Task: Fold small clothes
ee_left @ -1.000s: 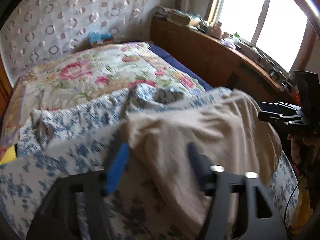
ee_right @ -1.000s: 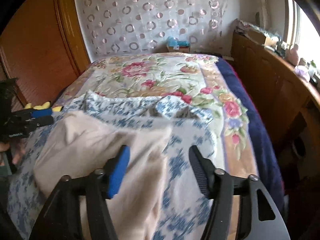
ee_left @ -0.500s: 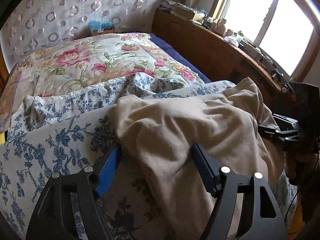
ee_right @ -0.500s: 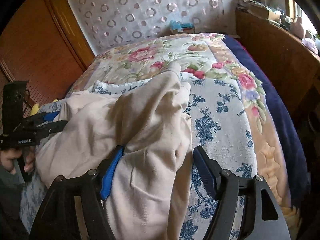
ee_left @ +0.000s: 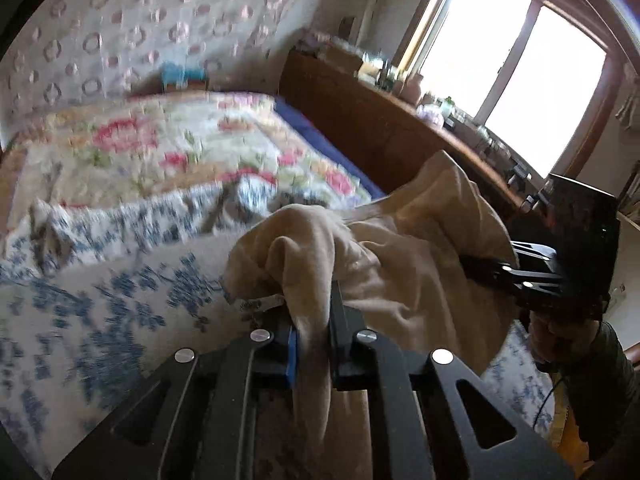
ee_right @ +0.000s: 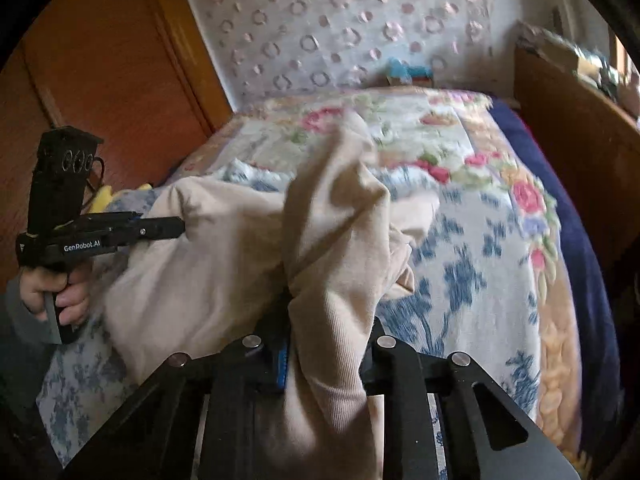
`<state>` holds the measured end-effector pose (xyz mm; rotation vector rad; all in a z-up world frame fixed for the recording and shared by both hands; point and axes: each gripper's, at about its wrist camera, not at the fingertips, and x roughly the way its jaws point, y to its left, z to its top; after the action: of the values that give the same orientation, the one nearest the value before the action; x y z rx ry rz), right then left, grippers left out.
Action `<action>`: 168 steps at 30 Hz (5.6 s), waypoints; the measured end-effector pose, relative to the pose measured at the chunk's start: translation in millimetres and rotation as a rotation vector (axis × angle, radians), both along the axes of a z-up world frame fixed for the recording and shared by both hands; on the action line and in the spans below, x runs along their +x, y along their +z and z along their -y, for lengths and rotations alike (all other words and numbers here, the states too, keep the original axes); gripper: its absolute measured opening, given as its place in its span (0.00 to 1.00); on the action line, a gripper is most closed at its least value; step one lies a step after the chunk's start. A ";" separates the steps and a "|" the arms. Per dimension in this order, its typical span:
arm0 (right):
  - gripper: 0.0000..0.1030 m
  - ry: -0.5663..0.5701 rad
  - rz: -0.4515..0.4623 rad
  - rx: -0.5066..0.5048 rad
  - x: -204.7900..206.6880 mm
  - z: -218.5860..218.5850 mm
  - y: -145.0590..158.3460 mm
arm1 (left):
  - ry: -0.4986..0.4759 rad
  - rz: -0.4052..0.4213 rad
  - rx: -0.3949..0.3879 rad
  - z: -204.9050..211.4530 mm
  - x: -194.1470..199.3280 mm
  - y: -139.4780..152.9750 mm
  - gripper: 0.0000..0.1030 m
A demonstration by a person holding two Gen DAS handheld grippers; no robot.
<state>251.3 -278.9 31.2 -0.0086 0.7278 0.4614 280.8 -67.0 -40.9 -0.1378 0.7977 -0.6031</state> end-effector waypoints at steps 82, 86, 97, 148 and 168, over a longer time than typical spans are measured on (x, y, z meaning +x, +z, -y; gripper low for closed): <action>0.79 -0.159 0.404 0.008 -201.7 -172.8 30.2 | 0.507 0.401 0.213 -73.2 -222.0 85.4 0.82; 0.79 -0.171 0.411 0.016 -203.7 -175.5 21.4 | 0.529 0.397 0.218 -73.1 -223.2 87.7 0.82; 0.79 -0.185 0.424 0.019 -200.9 -172.7 11.4 | 0.528 0.412 0.222 -71.4 -224.2 87.8 0.82; 0.79 -0.178 0.435 0.019 -206.0 -148.0 13.5 | 0.528 0.419 0.226 -70.7 -225.1 83.9 0.82; 0.79 -0.177 0.434 0.020 -208.1 -147.3 13.6 | 0.528 0.421 0.225 -70.8 -225.7 81.4 0.82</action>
<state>43.2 -131.6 44.8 -0.0245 0.2936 0.2833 55.0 3.8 40.5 -0.0088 0.3876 -0.0326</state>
